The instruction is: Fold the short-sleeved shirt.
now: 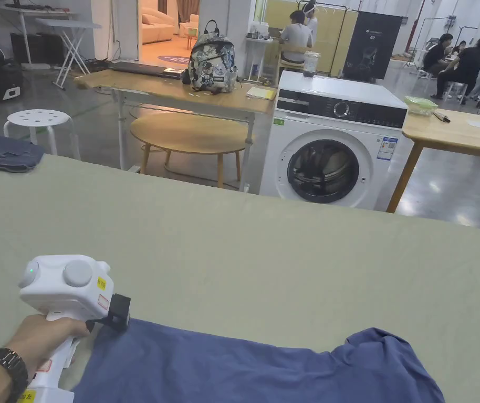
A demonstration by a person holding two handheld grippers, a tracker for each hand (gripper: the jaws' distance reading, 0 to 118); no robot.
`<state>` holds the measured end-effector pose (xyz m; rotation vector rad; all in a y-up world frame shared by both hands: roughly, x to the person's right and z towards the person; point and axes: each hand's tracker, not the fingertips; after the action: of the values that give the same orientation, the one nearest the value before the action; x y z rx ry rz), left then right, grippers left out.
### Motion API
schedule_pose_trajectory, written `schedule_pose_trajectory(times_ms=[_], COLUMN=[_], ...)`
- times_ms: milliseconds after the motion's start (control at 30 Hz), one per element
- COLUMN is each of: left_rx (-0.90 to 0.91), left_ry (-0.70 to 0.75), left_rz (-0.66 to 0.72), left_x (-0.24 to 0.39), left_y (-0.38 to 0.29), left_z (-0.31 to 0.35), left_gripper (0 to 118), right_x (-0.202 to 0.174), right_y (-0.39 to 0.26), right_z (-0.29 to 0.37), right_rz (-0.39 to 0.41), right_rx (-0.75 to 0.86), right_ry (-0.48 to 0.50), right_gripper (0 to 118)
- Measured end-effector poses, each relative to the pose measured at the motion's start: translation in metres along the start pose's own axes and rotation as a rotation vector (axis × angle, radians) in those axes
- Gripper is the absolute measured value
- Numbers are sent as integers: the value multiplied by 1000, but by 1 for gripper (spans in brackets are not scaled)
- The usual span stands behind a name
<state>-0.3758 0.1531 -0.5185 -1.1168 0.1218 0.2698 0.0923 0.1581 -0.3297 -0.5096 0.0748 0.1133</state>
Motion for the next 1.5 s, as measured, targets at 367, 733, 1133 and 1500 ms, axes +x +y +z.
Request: schedule_pose_trajectory(times_ms=[367,733,1133,1500], left_rx=[73,211,233,238], left_ry=[53,71,75,75], left_rz=[-185,-182,-177,-159], left_x=[30,23,21,18], left_y=[-29,-52,-65,-70], left_z=[19,59,72,80], left_gripper=[0,0,0,0], right_x=[33,126,142,139], right_y=[1,82,84,88], right_z=[-6,-116,-227,-208], right_rz=[-69,-72,-60,-71], right_rx=[-95,-250,-515,-503], right_ry=[-39,-35,19,74], right_gripper=[0,57,76,0])
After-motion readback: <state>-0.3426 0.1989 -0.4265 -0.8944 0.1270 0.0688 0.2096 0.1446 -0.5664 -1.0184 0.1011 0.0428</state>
